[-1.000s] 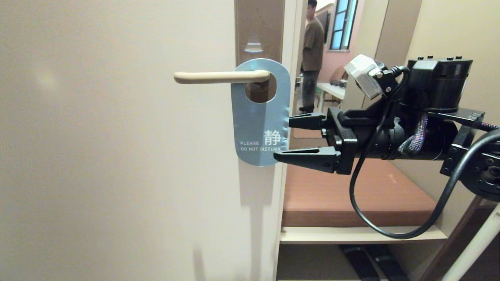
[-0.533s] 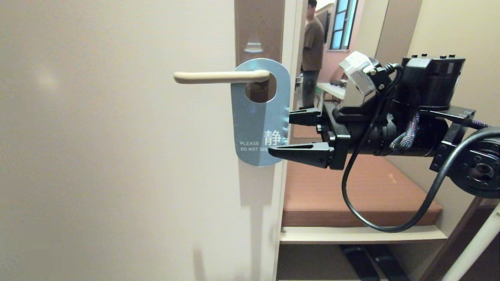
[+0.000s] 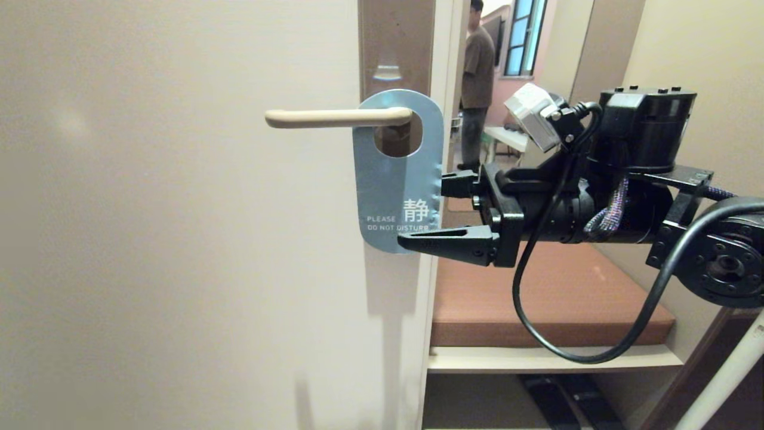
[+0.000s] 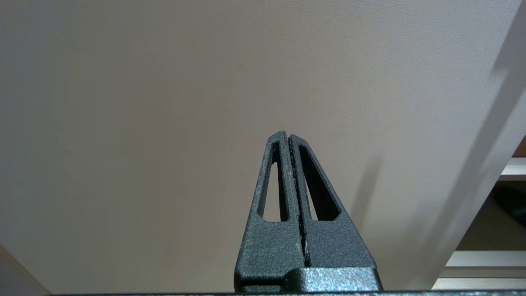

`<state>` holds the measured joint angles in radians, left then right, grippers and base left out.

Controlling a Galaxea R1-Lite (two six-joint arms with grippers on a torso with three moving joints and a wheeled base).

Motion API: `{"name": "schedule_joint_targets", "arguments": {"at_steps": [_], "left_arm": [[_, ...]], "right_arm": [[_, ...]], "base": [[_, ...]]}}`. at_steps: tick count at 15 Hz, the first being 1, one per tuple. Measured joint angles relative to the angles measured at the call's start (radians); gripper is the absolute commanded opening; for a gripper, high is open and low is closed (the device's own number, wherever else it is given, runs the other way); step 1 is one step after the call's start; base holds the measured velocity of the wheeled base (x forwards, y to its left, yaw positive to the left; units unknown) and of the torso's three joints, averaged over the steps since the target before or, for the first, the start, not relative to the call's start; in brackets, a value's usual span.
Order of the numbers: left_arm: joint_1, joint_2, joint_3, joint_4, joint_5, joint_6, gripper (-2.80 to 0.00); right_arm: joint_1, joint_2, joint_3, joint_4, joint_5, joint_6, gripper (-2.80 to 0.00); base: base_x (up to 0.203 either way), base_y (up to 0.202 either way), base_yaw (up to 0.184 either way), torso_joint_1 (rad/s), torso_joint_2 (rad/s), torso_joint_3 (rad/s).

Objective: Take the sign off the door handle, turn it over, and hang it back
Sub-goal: Take down the sign

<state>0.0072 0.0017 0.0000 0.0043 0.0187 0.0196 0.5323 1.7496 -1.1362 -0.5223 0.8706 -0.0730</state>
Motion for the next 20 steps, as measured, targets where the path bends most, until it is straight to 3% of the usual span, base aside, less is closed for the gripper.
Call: {"name": "schedule_joint_targets", "arguments": {"at_steps": [14, 15, 20], "left_arm": [[0.0, 0.0, 0.0, 0.0, 0.0, 0.0, -2.8], [0.0, 0.0, 0.0, 0.0, 0.0, 0.0, -2.8], [0.0, 0.0, 0.0, 0.0, 0.0, 0.0, -2.8]], "right_arm": [[0.011, 0.05, -0.045, -0.006, 0.001, 0.0, -0.02], [0.011, 0.053, -0.045, -0.016, 0.001, 0.0, -2.8], [0.009, 0.065, -0.044, -0.038, -0.001, -0.001, -2.8]], "base": [[0.0, 0.0, 0.0, 0.0, 0.0, 0.0], [0.0, 0.0, 0.0, 0.0, 0.0, 0.0], [0.0, 0.0, 0.0, 0.0, 0.0, 0.0]]}}
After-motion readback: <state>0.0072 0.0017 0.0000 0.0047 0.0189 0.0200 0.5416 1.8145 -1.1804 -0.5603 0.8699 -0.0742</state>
